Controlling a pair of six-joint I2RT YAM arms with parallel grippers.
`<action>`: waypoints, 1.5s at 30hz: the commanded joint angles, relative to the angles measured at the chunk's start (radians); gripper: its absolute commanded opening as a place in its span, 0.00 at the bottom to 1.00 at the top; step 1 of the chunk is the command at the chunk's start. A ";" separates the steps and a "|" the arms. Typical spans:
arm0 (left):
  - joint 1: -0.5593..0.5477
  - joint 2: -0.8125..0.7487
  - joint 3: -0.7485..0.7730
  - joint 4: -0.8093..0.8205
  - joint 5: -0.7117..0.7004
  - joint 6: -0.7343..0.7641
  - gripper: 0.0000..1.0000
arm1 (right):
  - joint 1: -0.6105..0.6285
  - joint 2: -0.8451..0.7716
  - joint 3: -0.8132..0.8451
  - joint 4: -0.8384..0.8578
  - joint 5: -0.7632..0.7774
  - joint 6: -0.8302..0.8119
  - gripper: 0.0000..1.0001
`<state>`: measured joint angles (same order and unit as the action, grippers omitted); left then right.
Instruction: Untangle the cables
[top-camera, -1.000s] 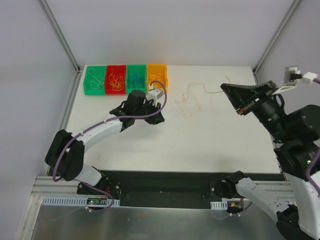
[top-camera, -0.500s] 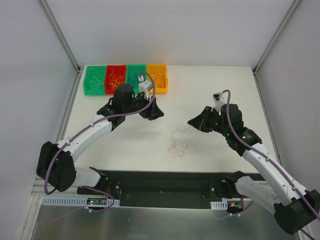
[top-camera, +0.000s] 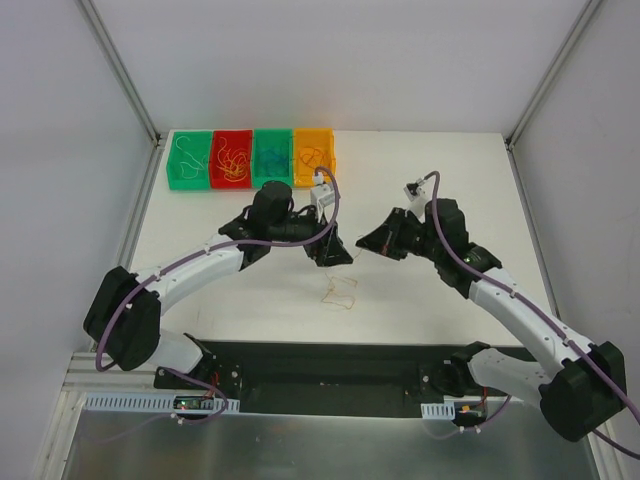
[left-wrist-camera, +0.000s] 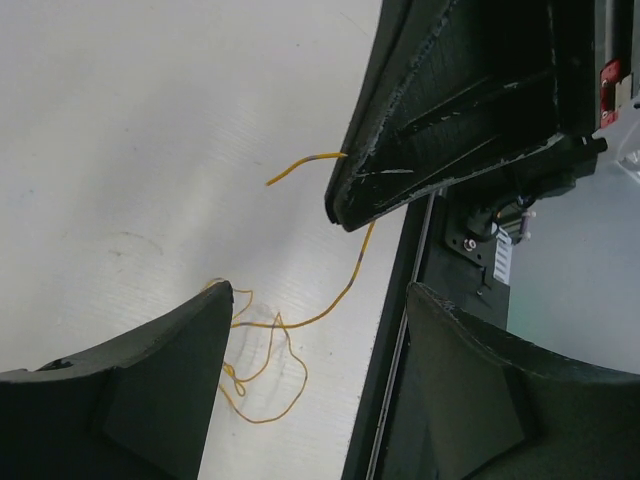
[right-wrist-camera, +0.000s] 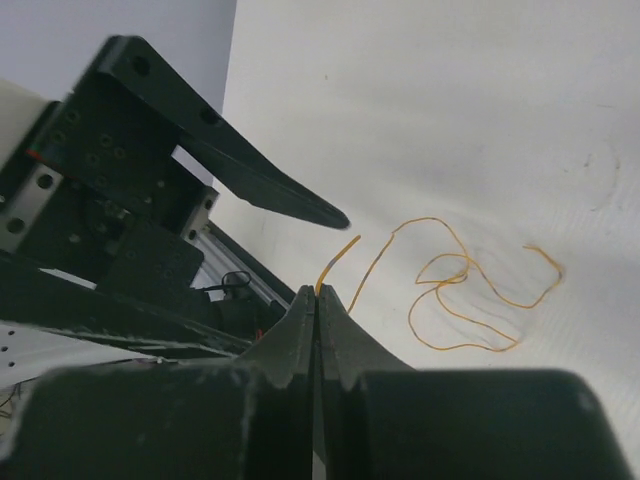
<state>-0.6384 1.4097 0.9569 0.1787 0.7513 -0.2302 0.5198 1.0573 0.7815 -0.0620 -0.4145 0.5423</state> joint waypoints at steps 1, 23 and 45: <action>-0.030 -0.023 -0.023 0.093 0.046 0.060 0.69 | 0.023 0.004 0.048 0.120 -0.075 0.083 0.00; -0.058 -0.020 0.008 0.035 0.022 0.080 0.00 | 0.045 -0.095 -0.125 -0.144 0.267 0.054 0.58; -0.058 -0.048 0.000 0.056 0.029 0.055 0.00 | 0.253 0.454 -0.168 0.405 0.149 0.636 0.51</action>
<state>-0.6941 1.4021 0.9360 0.1978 0.7574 -0.1696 0.7624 1.4696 0.5755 0.2424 -0.2771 1.0740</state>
